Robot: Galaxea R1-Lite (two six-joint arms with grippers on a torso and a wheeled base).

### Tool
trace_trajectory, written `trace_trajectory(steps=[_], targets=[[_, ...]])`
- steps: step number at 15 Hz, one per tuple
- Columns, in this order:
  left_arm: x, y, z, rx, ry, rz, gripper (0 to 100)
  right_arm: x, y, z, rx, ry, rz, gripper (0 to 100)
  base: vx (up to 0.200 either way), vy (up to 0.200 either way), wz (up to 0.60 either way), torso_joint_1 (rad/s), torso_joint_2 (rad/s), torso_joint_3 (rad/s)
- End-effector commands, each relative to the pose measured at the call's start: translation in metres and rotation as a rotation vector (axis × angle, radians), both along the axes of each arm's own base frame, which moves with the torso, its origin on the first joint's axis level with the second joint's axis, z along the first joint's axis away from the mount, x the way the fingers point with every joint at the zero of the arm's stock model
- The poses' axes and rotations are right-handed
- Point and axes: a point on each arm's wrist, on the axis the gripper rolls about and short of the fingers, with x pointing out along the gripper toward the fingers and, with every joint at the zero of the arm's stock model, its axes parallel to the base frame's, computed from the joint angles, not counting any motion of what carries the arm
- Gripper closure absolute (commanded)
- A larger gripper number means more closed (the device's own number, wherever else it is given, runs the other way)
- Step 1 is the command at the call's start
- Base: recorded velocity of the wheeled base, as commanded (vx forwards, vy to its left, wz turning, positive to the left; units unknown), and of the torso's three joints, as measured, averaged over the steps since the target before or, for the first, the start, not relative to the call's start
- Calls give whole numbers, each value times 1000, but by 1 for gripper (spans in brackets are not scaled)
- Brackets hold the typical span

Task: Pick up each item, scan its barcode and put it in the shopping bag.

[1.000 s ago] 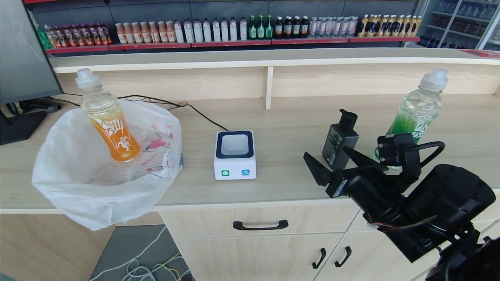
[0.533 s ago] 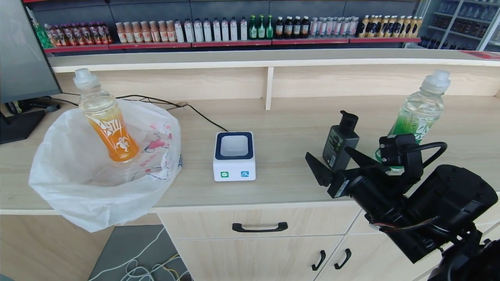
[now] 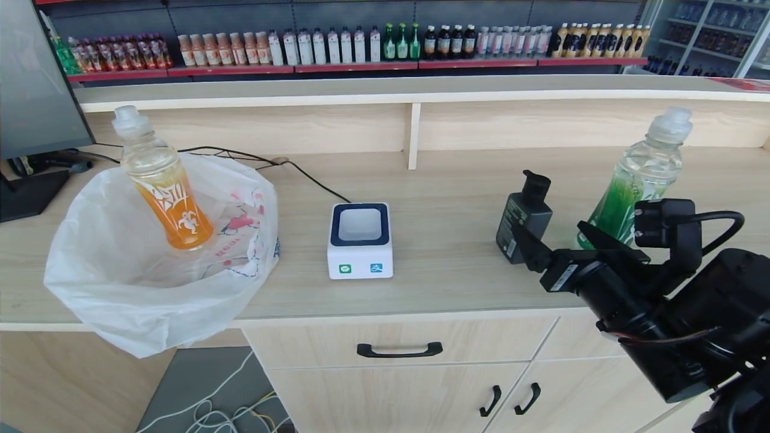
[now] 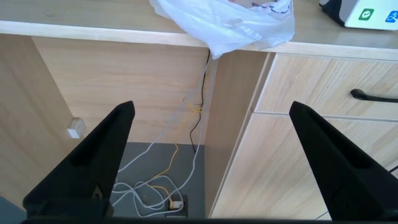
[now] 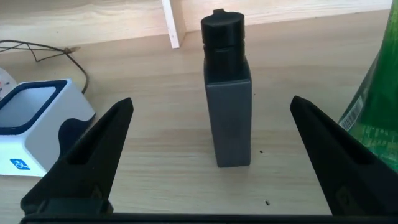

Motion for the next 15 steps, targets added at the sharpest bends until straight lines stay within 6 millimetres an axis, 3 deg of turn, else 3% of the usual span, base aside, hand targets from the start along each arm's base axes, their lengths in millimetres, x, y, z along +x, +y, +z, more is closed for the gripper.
trace_trajectory(steps=[1,5,10,15], targets=[[0,0,0,-1,-1,0,0,7,-5,0,-2,-2,-28,0,0,0,0,0,0,0],[0,0,0,-1,-4,0,0,20,7,-3,-1,-3,-16,0,0,0,0,0,0,0],[0,0,0,-2,-7,0,0,37,6,-1,-3,-30,-48,0,0,0,0,0,0,0],[0,0,0,-1,-4,0,0,62,9,-16,-24,-6,-76,0,0,0,0,0,0,0]])
